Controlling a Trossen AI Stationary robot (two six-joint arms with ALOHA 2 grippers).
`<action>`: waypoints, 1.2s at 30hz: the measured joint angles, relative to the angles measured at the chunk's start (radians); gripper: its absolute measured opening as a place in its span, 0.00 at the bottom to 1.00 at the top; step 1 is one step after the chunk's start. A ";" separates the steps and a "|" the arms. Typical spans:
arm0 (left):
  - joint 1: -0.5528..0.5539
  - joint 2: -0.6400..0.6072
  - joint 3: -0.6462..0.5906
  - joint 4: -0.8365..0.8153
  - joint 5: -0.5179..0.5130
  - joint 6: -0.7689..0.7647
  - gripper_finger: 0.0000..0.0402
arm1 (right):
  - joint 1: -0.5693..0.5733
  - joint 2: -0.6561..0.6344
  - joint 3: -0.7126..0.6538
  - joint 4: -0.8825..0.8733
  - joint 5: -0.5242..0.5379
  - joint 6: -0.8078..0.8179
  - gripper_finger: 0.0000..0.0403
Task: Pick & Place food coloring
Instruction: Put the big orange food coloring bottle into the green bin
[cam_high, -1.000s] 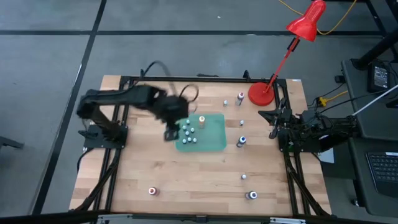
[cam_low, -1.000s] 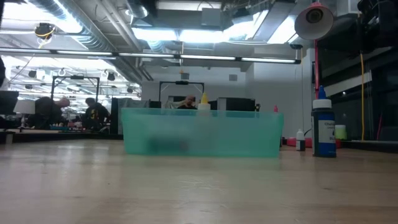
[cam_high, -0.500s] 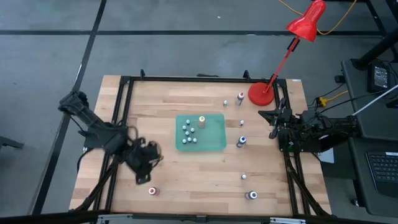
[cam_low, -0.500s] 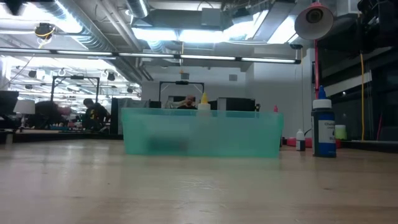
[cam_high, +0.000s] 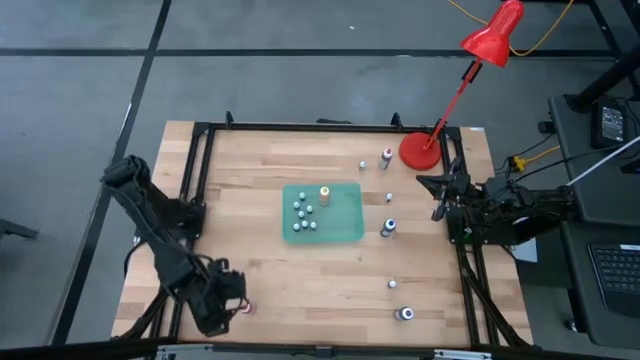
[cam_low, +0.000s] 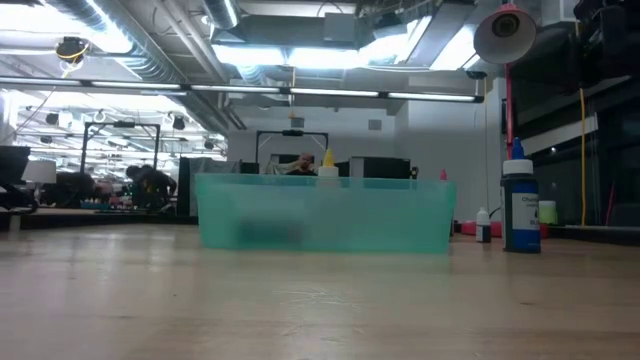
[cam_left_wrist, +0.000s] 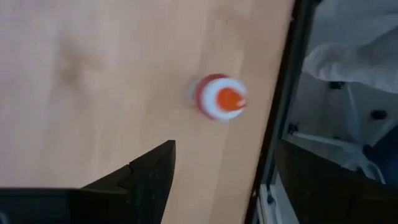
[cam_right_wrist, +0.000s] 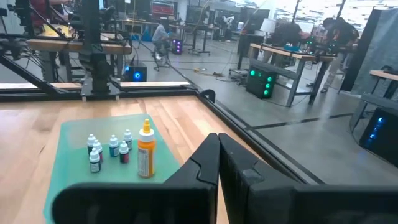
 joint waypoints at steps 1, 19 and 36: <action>0.000 0.020 0.000 0.024 -0.001 0.023 0.67 | 0.000 0.000 0.000 0.000 0.000 0.000 0.03; 0.061 0.192 0.000 0.102 -0.022 0.166 0.58 | 0.000 0.000 0.000 -0.002 0.000 0.002 0.03; 0.120 0.034 0.000 0.076 -0.146 0.166 0.35 | 0.000 0.000 0.000 -0.002 0.000 0.000 0.03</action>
